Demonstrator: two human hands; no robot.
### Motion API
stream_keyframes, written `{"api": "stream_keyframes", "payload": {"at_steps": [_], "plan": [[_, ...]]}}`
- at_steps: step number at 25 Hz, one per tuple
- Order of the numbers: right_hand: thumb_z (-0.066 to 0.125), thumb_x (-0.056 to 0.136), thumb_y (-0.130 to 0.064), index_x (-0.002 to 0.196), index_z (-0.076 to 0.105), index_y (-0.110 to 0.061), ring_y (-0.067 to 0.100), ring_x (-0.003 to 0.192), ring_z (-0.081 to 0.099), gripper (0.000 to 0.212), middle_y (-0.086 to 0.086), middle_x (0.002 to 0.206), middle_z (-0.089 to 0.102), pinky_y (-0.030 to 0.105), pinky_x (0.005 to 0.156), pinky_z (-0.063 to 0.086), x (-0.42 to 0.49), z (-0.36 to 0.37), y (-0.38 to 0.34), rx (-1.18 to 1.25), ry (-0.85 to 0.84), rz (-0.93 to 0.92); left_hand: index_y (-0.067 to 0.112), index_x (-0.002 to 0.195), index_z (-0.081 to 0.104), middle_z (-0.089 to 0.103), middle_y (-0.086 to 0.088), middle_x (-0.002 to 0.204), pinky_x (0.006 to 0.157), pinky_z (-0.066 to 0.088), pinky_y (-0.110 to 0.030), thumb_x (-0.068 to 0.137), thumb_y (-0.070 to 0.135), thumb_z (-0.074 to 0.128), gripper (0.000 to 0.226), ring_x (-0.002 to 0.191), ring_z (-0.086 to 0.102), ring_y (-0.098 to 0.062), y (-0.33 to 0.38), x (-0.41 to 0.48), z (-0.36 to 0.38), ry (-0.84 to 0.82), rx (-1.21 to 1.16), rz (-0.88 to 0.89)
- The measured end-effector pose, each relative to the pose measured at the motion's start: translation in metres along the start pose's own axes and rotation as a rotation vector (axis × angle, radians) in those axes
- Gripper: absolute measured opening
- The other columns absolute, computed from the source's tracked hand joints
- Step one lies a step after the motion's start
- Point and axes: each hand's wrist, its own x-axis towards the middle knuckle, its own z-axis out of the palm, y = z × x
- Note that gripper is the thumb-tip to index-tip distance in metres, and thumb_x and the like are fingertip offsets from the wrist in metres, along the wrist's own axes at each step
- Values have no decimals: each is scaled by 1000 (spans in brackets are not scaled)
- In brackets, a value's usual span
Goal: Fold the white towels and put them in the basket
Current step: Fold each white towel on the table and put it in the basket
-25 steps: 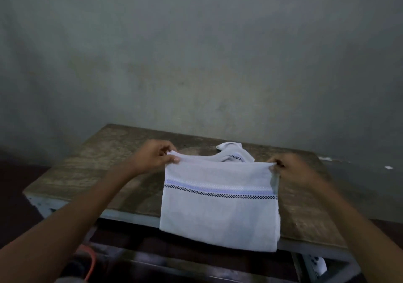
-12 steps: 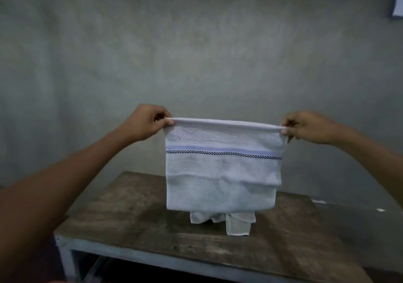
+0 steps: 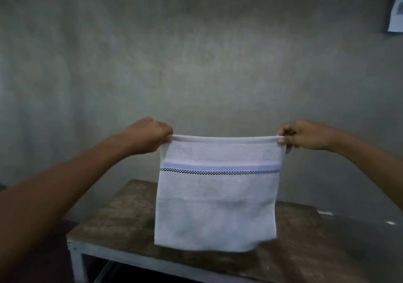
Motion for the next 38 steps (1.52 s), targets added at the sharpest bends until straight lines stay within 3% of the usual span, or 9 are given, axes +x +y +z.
{"api": "stream_keyframes", "payload": {"at_steps": [3,7,11,15,18,25,29,34,38], "plan": [[56,90,-3,79,57,-14,14,61,64,15,6,73,66,12,52,45,1,7,-6,40,31,-10,11,99,56,65,-10,99,72,37,-32,95,20,47,13,84,62,-31,4,-8,-1,-17,55,-59],[56,90,-3,80,56,-14,15,64,63,15,5,72,65,16,49,45,3,13,-10,94,30,-21,11,104,53,60,-9,103,73,41,-31,95,19,45,15,89,54,-25,6,-17,-7,-223,-256,-195],[55,90,-3,93,58,-3,13,58,65,4,4,68,66,17,47,41,11,16,-9,256,-438,124,4,96,64,61,0,82,68,38,-24,92,15,52,16,71,52,-7,-9,-27,-2,-366,-375,-173],[52,91,-3,95,62,-2,10,54,60,11,4,65,64,16,49,41,43,39,5,321,-530,175,7,85,70,69,0,76,67,46,-15,90,23,60,19,66,60,-1,-31,-42,21,-505,-862,-387],[51,93,-4,91,60,-5,7,56,64,9,2,70,67,15,49,41,81,85,11,234,-416,139,8,87,69,71,-8,85,58,40,-7,94,18,54,19,63,60,-2,-42,-45,62,-402,-646,-437],[54,91,-1,79,57,-12,6,56,64,16,5,68,65,8,54,44,113,125,5,121,115,-40,-1,96,69,71,-21,93,65,32,-25,89,2,53,18,84,65,-34,-51,-43,106,53,-367,-477],[57,89,-2,75,57,-16,5,55,62,20,1,65,65,11,53,41,82,126,13,100,55,-32,2,96,70,72,-16,91,66,35,-24,89,6,54,18,81,66,-30,-27,-58,100,105,-410,-410],[63,84,0,77,63,-13,-1,58,56,15,3,70,66,12,59,42,1,175,59,131,-336,5,12,96,69,68,-2,85,70,46,-29,92,18,55,16,77,62,-18,39,-136,132,-329,-685,-273],[67,75,-6,69,62,-24,11,65,57,20,0,67,64,25,64,44,-59,256,101,130,-544,140,14,101,67,62,12,90,69,35,-6,94,19,52,18,81,54,0,106,-200,186,-553,-813,-228]]}}
